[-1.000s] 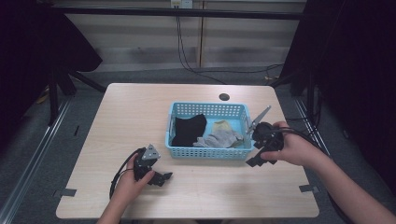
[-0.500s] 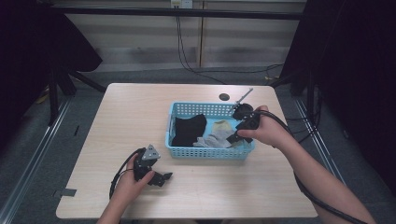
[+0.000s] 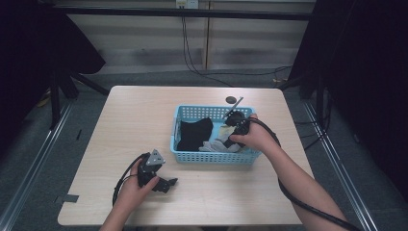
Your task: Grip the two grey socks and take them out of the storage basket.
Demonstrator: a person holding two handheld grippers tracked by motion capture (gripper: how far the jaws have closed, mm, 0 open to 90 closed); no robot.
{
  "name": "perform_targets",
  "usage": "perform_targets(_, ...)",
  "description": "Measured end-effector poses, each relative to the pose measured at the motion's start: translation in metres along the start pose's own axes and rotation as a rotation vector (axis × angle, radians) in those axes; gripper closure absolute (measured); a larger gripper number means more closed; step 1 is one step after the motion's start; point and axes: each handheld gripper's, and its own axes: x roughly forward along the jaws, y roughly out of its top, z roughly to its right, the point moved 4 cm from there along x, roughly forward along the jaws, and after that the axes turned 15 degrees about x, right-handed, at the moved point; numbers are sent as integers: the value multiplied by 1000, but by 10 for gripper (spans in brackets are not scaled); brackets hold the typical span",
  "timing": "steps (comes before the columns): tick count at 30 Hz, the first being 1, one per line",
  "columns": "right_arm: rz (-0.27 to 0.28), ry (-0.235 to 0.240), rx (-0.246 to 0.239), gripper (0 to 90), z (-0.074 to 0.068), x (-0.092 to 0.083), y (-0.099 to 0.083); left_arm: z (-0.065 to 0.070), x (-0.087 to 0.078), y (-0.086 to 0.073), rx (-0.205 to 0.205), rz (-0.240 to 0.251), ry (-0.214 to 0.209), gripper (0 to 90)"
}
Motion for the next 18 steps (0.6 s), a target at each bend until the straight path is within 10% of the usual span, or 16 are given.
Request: perform_targets(18, -95, 23, 8, 849, -14, 24, 4, 0, 0, 0, 0, 0, 0, 0)
